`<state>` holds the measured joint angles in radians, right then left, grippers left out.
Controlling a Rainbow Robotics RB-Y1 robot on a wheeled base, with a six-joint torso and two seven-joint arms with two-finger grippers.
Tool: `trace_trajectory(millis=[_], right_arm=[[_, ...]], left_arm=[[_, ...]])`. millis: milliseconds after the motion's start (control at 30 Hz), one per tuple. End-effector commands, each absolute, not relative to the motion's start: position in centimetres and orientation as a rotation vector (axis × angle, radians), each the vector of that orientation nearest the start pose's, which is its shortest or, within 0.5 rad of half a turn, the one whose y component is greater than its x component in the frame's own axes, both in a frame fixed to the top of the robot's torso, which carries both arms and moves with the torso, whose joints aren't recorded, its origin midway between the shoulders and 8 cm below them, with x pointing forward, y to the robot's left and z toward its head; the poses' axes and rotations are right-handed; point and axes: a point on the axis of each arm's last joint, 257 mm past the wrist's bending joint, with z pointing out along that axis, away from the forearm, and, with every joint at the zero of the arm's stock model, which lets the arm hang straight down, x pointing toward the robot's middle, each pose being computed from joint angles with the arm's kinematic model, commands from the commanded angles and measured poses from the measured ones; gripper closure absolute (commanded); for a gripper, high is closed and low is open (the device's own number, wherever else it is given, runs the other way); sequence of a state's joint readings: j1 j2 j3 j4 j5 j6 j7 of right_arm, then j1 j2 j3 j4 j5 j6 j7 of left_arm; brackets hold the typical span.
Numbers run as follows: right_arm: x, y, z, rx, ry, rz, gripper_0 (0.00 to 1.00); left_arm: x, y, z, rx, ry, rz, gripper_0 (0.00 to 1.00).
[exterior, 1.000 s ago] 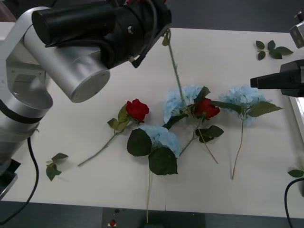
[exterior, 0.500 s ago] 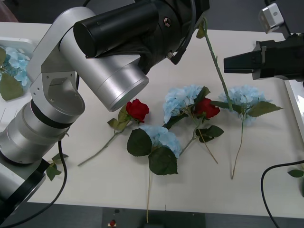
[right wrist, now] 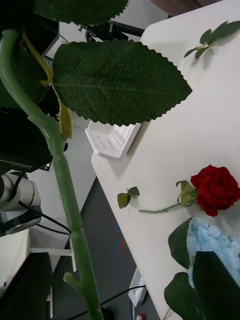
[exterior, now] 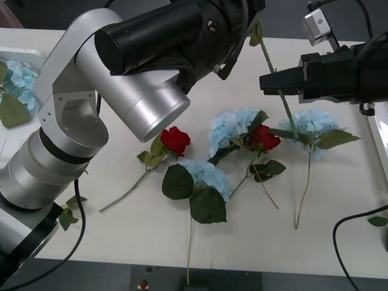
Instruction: Put the red flowers into the right box and the blue flowers into the left box
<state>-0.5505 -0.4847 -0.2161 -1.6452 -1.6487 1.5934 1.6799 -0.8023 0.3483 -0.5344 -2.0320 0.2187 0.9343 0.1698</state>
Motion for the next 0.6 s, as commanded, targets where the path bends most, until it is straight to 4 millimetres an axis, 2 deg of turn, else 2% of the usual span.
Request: trace_trajectory(millis=[33, 67, 100, 600], right_arm=[[43.13, -8.79, -2.15, -0.658, 2.004, 1.436, 0.92], [43.17, -8.77, -2.06, -0.657, 2.003, 1.436, 0.99], [43.12, -8.72, -2.08, -0.656, 2.005, 1.440, 1.00], [42.79, -8.73, -1.55, -0.645, 1.995, 1.475, 1.00]], left_arm=[[49.01, -9.37, 8.34, -0.418, 1.703, -1.440, 1.00], [49.02, -9.35, 8.36, -0.419, 1.702, -1.440, 1.00], [49.06, -9.31, 8.30, -0.422, 1.702, -1.440, 1.00], [49.48, -8.74, 8.62, -0.429, 1.679, -1.424, 1.00]])
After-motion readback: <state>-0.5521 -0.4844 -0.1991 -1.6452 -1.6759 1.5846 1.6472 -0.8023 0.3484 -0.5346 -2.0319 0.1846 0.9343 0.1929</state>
